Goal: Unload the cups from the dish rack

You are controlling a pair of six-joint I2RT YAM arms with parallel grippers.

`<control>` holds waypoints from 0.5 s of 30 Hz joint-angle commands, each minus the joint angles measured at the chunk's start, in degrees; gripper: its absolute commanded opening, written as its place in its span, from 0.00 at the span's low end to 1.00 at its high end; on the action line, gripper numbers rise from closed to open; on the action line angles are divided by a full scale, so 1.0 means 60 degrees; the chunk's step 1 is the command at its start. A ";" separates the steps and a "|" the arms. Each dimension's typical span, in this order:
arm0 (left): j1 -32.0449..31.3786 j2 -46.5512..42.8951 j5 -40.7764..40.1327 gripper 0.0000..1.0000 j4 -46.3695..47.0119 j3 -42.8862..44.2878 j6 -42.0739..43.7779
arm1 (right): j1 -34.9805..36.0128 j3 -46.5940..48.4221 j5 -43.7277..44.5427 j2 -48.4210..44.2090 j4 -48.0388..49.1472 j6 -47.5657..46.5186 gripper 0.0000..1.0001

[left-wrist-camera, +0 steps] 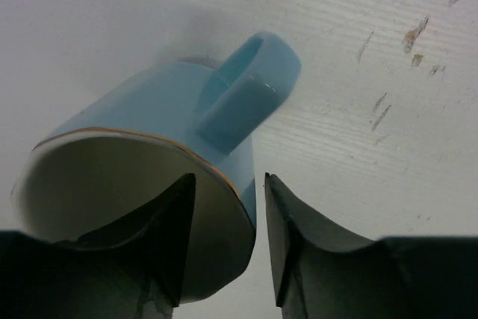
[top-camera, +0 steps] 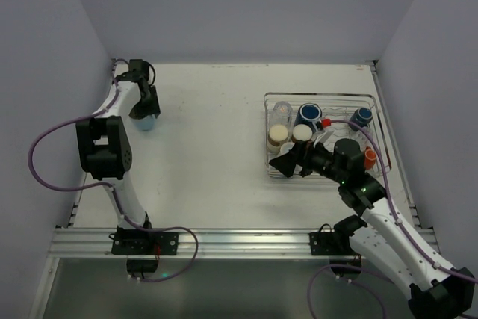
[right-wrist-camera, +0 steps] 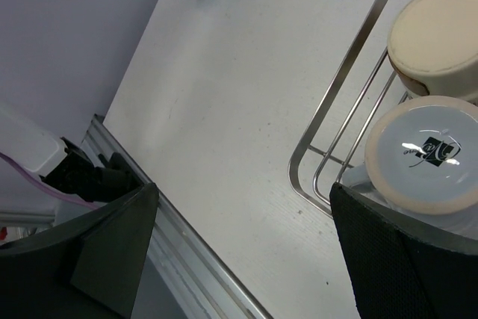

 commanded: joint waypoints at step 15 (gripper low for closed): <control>0.0179 -0.2201 0.1271 0.71 0.0431 0.0142 -0.0285 | 0.0073 0.1404 0.2304 0.0025 -0.1656 -0.0971 0.99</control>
